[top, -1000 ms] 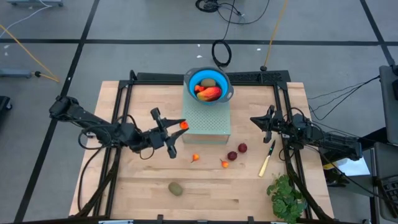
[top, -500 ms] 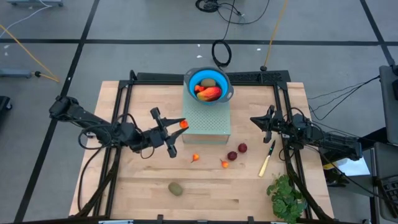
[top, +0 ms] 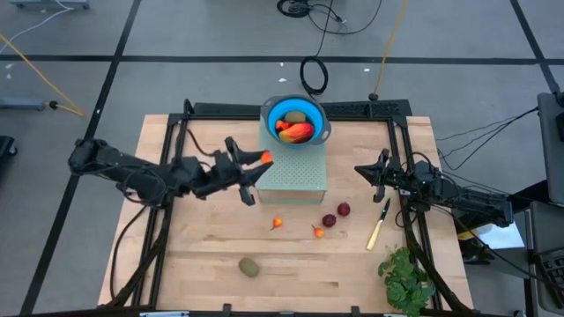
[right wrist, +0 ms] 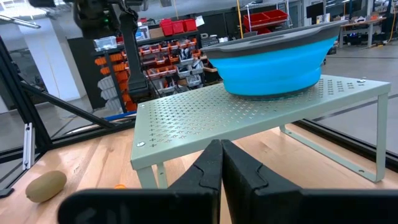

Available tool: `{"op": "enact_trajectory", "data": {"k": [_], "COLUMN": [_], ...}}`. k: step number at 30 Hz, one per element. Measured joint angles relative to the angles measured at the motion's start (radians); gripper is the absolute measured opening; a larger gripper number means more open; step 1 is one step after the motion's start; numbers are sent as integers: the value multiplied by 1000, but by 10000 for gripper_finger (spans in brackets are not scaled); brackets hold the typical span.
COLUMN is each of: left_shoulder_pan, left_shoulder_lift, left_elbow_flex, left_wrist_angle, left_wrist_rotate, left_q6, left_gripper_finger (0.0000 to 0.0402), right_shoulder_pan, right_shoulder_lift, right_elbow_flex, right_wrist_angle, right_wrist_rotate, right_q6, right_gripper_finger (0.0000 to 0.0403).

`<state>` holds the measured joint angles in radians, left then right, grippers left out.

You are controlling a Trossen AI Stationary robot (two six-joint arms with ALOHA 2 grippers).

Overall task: Pick & Place Fruit
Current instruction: Put the pear into the blue strainer bowl on the shelf

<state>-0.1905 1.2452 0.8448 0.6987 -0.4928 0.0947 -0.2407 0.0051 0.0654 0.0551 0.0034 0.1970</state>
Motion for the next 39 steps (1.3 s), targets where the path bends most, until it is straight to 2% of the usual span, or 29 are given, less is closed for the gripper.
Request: {"op": "enact_trajectory", "data": {"k": [5, 9, 14, 25, 30, 35, 39], "left_shoulder_pan": [74, 130, 194, 302, 351, 394, 417], "left_shoulder_lift": [0, 0, 0, 0, 0, 0, 1], "left_elbow_flex": [0, 0, 0, 0, 0, 13, 112], "left_wrist_angle": [9, 11, 63, 189, 186, 112, -119], "left_wrist_rotate": [72, 111, 176, 186, 274, 332, 365], "left_q6": [-134, -183, -186, -189, -215, -267, -286], "left_gripper_finger": [120, 120, 120, 120, 120, 120, 120], "right_shoulder_pan": [0, 0, 0, 0, 0, 0, 0], "right_shoulder_lift": [0, 0, 0, 0, 0, 0, 0], "right_elbow_flex": [0, 0, 0, 0, 0, 0, 0], "right_wrist_angle": [0, 0, 0, 0, 0, 0, 0], "right_wrist_rotate": [0, 0, 0, 0, 0, 0, 0], "right_q6": [0, 0, 0, 0, 0, 0, 0], "right_gripper_finger": [0, 0, 0, 0, 0, 0, 0]}}
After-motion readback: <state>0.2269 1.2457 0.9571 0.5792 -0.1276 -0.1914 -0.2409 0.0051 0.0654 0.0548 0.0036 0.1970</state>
